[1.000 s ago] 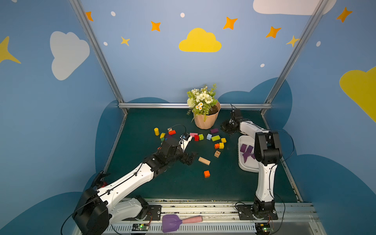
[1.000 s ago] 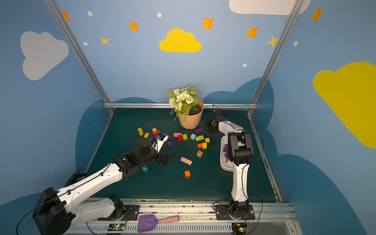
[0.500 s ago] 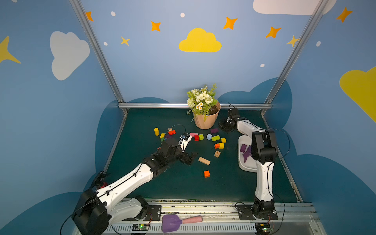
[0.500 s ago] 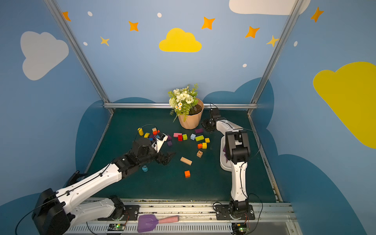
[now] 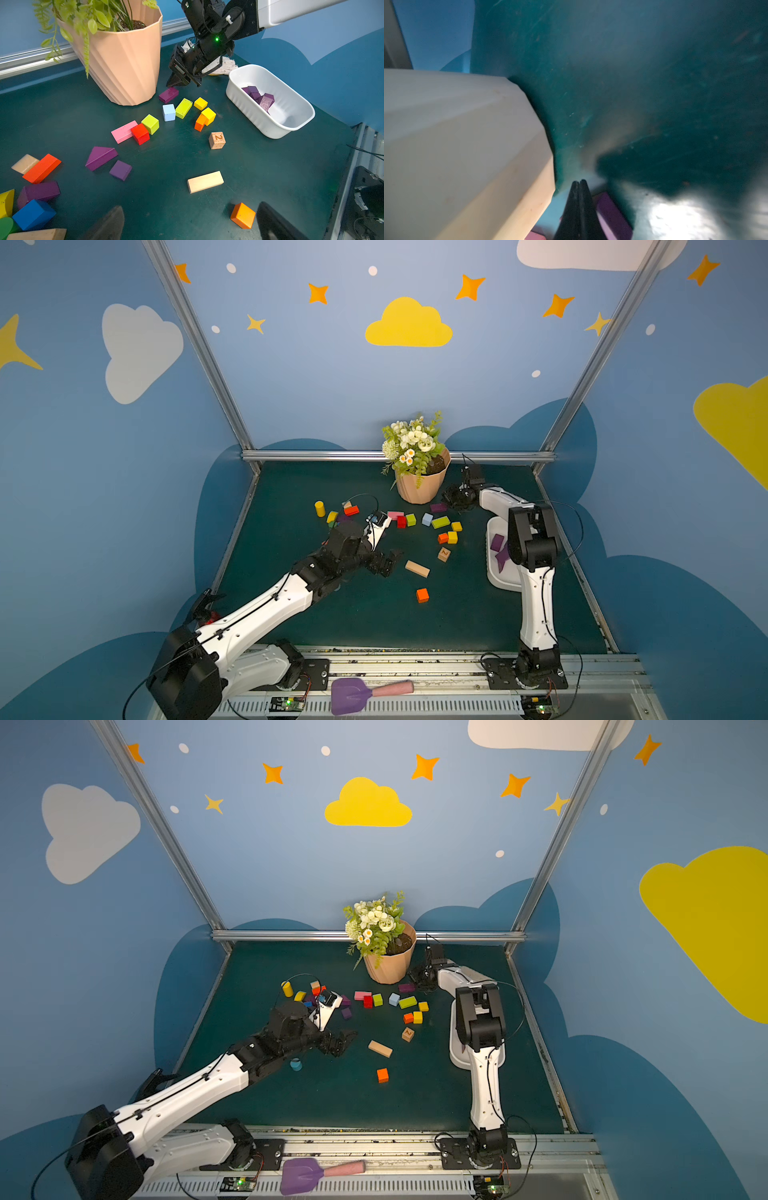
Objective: Pick purple bricks into the storage bin
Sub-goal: Adjust the building block at the center of the board.
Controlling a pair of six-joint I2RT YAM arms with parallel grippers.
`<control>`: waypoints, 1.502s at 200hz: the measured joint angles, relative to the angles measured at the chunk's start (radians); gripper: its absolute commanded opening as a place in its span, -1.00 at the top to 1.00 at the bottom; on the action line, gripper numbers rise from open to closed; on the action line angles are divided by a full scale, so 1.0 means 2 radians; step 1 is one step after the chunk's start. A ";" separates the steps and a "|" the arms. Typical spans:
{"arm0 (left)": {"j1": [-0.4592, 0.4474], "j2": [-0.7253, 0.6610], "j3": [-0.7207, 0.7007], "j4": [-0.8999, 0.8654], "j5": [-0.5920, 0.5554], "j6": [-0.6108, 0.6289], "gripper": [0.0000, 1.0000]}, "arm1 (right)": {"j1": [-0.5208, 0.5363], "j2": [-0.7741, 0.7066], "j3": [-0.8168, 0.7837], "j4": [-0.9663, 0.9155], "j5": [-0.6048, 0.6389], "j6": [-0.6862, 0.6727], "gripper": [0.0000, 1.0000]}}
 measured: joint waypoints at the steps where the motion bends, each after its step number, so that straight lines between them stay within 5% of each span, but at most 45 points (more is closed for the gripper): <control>1: 0.000 0.000 0.000 0.000 0.000 0.000 -1.00 | 0.000 0.000 0.000 0.000 0.000 0.000 1.00; 162: 0.003 0.000 0.000 0.001 0.006 -0.001 -1.00 | 0.039 -0.106 -0.153 0.000 0.006 -0.036 1.00; 235: 0.003 0.000 0.000 0.001 0.012 -0.002 -1.00 | 0.074 -0.185 -0.180 -0.031 0.077 -0.097 1.00; 280: 0.003 0.000 0.000 0.001 0.013 -0.002 -1.00 | 0.085 -0.191 -0.192 -0.013 0.123 -0.121 0.36; 300: 0.003 0.000 0.000 0.001 0.013 -0.002 -1.00 | 0.093 -0.187 -0.201 0.003 0.134 -0.128 0.22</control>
